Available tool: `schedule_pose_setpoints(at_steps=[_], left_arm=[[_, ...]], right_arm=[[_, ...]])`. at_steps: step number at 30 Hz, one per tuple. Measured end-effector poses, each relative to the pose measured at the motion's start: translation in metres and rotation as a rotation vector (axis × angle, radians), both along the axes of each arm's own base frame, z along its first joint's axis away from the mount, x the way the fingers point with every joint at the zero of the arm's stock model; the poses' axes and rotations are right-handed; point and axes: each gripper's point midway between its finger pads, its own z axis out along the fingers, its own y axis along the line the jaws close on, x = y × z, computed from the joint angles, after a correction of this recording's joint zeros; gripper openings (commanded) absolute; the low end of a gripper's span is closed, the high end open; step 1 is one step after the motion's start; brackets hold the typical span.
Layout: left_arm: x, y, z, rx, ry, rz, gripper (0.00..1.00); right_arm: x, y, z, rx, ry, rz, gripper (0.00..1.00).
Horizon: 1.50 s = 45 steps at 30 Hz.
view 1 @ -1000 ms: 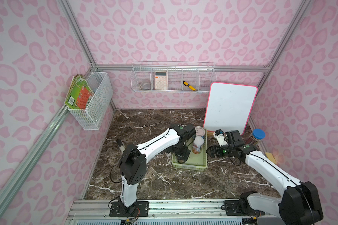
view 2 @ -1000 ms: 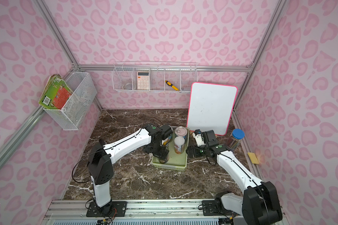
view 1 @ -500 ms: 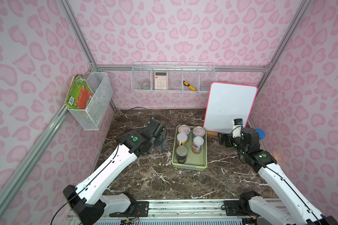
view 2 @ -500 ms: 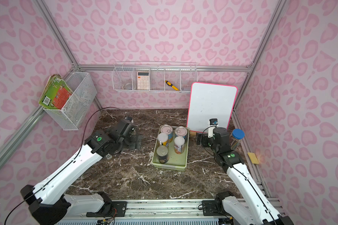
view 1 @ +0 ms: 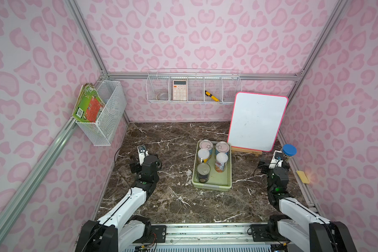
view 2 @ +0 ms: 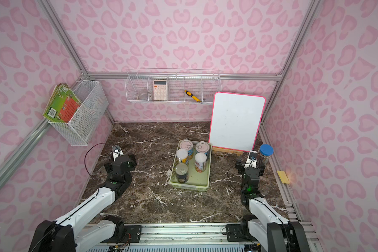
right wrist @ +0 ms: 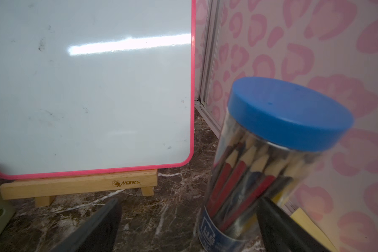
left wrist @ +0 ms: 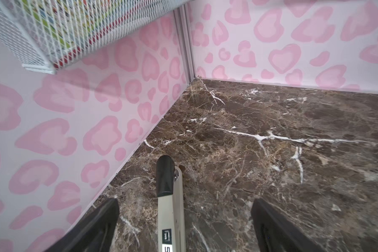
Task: Put the canned food in the basket
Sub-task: Reset both arms
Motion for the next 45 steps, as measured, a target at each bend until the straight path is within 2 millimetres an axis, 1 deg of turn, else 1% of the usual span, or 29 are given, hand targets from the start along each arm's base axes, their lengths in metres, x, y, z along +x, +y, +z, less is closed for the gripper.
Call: schedule_pose_setpoints(at_steps=[1, 3, 5, 7, 8, 10, 11, 12, 14, 16, 18, 20, 27, 31, 37, 45], left_arm=[[0.002, 0.001, -0.013, 0.016, 0.017, -0.001, 0.99], [0.002, 0.002, -0.037, 0.032, 0.056, 0.000, 0.99], [0.006, 0.001, -0.052, 0.057, 0.068, -0.009, 1.00], [0.012, 0.001, -0.062, 0.091, 0.068, -0.023, 0.99], [0.017, 0.001, -0.064, 0.095, 0.051, -0.027, 0.99], [0.024, 0.002, -0.068, 0.106, 0.026, -0.042, 0.99], [0.025, 0.002, -0.069, 0.115, 0.014, -0.048, 0.99], [0.027, 0.001, -0.068, 0.121, 0.004, -0.060, 0.99], [0.031, -0.003, -0.059, 0.106, -0.042, -0.097, 0.99], [0.033, -0.002, -0.047, 0.093, -0.087, -0.111, 0.99], [0.035, -0.003, -0.042, 0.085, -0.108, -0.126, 0.99], [0.036, -0.009, -0.045, 0.075, -0.106, -0.168, 0.99], [0.027, -0.018, -0.054, 0.061, -0.112, -0.236, 0.99], [0.027, -0.023, -0.051, 0.053, -0.132, -0.269, 0.99], [0.028, -0.024, -0.050, 0.047, -0.138, -0.285, 0.99], [0.023, -0.026, -0.053, 0.034, -0.135, -0.305, 0.99]], right_arm=[[0.000, -0.004, -0.005, 0.003, -0.005, -0.004, 0.99], [0.001, -0.005, -0.015, 0.015, -0.009, 0.011, 0.99], [0.002, -0.002, -0.029, 0.027, 0.002, 0.036, 0.99], [0.004, 0.002, -0.038, 0.035, 0.002, 0.061, 1.00], [0.003, 0.005, -0.047, 0.041, 0.013, 0.074, 1.00], [-0.001, 0.008, -0.060, 0.045, 0.048, 0.095, 1.00], [-0.001, 0.010, -0.056, 0.045, 0.030, 0.104, 1.00], [0.002, 0.010, -0.046, 0.044, -0.003, 0.107, 1.00], [0.019, 0.015, -0.017, 0.025, -0.097, 0.140, 1.00], [0.026, 0.021, -0.009, 0.015, -0.124, 0.161, 1.00], [0.028, 0.026, -0.013, 0.004, -0.106, 0.178, 1.00], [0.030, 0.025, -0.010, 0.000, -0.112, 0.172, 1.00], [0.028, 0.024, -0.012, -0.005, -0.109, 0.164, 1.00], [0.027, 0.023, -0.012, -0.006, -0.109, 0.156, 1.00], [0.027, 0.022, -0.012, -0.006, -0.108, 0.152, 1.00], [0.027, 0.022, -0.012, -0.006, -0.108, 0.152, 1.00]])
